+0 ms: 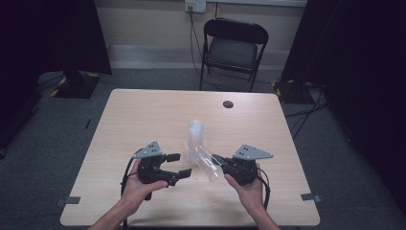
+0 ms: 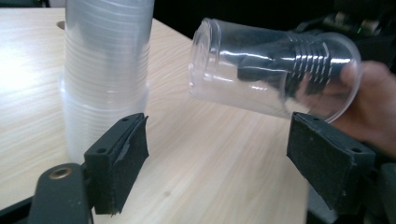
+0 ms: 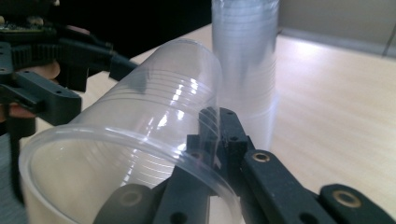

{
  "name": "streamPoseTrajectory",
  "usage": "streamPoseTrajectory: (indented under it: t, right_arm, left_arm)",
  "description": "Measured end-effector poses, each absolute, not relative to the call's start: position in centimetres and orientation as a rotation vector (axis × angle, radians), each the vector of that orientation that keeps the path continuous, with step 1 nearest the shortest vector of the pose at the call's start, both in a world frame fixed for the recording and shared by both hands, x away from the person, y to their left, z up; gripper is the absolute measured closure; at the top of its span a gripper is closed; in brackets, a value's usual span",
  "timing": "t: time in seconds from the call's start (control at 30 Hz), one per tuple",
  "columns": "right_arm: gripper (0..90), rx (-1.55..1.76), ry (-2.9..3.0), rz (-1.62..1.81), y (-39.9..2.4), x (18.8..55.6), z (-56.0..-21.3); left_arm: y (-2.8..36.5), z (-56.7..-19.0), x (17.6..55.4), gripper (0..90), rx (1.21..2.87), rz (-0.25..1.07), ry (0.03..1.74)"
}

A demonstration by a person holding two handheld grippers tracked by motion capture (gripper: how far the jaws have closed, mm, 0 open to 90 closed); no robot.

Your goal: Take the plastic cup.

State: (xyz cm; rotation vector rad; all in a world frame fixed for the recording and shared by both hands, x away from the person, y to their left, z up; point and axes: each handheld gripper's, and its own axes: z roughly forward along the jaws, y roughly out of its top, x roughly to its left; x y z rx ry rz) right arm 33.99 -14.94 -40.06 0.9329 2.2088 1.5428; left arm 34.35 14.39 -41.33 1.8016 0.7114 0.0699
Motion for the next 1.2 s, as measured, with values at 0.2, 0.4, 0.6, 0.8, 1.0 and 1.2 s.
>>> streamPoseTrajectory:
  t: [0.2, 0.4, 0.6, 0.8, 1.0, 1.2]
  right_arm:
    - [90.0, 0.963, 2.301, 1.522, -14.7, 34.2, -40.3]
    - [90.0, 0.997, 2.399, 1.488, -14.7, 34.7, -40.5]
    - [90.0, 1.024, 2.523, 1.419, -14.3, 35.2, -40.9]
    - [90.0, 1.022, 2.591, 1.401, -14.0, 35.3, -41.0]
    - [90.0, 1.05, 2.694, 1.334, -13.5, 35.5, -41.5]
    - [90.0, 1.065, 2.762, 1.314, -13.0, 35.7, -42.0]
  left_arm:
    - [14.2, -41.8, 34.3, 20.1, 1.863, 0.08, 0.693]
    - [14.2, -42.1, 33.9, 17.7, 1.909, 0.12, 0.638]
    - [13.6, -42.4, 33.3, 19.8, 1.98, 0.235, 0.565]
    - [12.6, -42.8, 32.5, 19.8, 2.055, 0.323, 0.459]
    - [11.7, -43.2, 32.1, 19.6, 2.112, 0.403, 0.369]
    - [11.2, -43.5, 31.6, 18.7, 2.153, 0.43, 0.296]
